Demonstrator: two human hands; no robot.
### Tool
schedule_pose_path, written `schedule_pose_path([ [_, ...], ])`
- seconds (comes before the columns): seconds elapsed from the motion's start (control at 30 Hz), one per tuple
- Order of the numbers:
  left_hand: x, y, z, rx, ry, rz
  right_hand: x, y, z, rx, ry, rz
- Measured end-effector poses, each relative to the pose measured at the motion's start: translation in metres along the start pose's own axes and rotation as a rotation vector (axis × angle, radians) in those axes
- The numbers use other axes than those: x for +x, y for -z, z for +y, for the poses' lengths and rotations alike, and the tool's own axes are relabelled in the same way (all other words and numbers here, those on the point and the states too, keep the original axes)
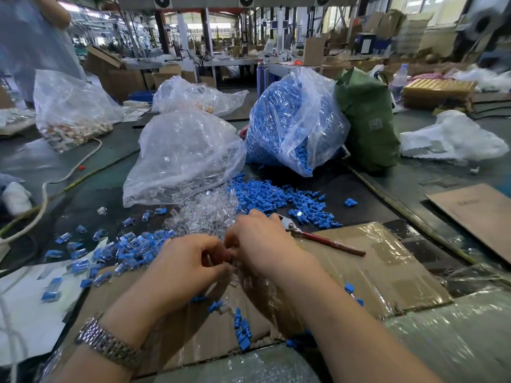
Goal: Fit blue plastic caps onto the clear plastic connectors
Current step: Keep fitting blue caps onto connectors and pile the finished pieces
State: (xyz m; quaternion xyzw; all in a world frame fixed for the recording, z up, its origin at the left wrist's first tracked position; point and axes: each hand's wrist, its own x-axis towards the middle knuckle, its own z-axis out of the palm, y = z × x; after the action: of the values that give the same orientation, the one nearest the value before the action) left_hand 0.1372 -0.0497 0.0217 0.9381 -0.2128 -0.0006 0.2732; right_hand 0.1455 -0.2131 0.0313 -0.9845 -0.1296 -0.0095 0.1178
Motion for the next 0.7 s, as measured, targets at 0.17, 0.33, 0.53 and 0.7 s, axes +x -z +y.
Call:
schedule_pose_path([
  [0.17, 0.002, -0.004, 0.003, -0.029, -0.052, 0.006, -0.002, 0.003, 0.008, 0.076, -0.064, 0.056],
  [0.33, 0.003, -0.008, 0.006, 0.001, -0.094, -0.055, -0.008, 0.012, 0.017, 0.268, -0.127, 0.101],
  [0.53, 0.003, -0.007, 0.007, -0.047, -0.057, 0.000, -0.012, 0.015, 0.030, 0.571, -0.123, 0.158],
  [0.7, 0.003, -0.005, 0.008, -0.203, -0.049, 0.087, -0.015, 0.020, 0.034, 0.693, -0.120, 0.162],
])
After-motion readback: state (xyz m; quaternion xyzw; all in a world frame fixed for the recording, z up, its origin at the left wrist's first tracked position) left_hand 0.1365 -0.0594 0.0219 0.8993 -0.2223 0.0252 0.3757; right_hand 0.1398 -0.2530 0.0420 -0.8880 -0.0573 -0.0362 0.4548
